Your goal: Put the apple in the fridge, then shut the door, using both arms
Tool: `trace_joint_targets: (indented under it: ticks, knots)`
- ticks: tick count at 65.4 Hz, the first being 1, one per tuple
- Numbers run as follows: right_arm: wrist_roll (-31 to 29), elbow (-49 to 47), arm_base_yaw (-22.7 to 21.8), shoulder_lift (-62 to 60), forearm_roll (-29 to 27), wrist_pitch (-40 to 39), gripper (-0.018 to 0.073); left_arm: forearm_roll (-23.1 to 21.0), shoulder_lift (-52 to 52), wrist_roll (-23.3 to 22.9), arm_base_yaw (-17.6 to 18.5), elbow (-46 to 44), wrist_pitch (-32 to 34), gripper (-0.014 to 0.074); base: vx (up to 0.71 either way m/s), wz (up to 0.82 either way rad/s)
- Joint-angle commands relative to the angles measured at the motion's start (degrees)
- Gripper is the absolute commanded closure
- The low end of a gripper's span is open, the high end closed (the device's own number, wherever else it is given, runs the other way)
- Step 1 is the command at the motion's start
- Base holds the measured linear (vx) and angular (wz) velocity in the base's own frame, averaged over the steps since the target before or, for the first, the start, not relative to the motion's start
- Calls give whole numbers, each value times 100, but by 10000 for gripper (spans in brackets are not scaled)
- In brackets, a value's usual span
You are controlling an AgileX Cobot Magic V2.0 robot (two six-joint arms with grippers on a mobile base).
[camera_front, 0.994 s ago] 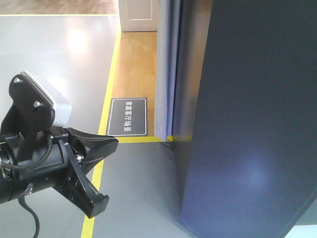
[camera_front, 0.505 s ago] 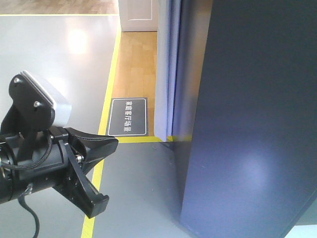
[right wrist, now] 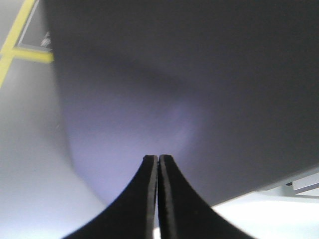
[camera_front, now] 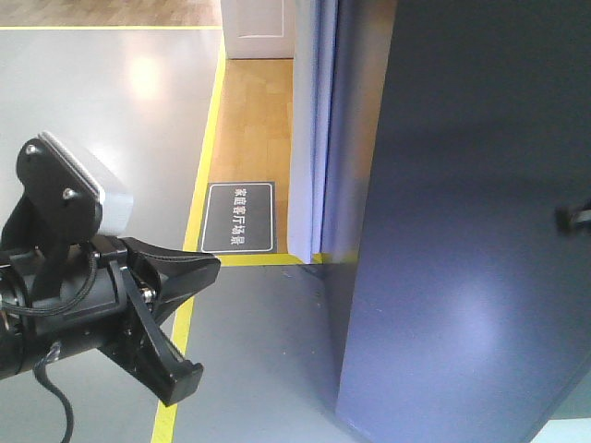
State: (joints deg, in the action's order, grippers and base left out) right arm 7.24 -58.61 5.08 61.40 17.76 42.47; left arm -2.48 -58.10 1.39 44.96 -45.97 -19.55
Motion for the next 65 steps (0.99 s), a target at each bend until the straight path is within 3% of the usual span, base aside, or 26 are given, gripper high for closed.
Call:
trace_joint_targets:
  ticks: [1, 11, 20, 36, 65]
  knots:
    - [-598, -487, -508, 180, -417, -591, 561, -44, 93, -31, -7, -129, 366, 602, 0, 0]
    - [-1298, -747, -1267, 435, -1491, -1181, 561, -44, 93, -31, -7, -129, 366, 602, 0, 0]
    - [-1595, -747, -1722, 515, -2058, -1997, 561, -44, 93, -31, -7, -129, 366, 602, 0, 0]
    - [-1639, -902, -1843, 931, -2129, -2873, 561, -44, 93, -31, -7, -129, 366, 602, 0, 0]
    - [-1602, -2150, -1848, 2610, -2413, -3272, 561, -44, 93, -31, -7, -129, 366, 602, 0, 0]
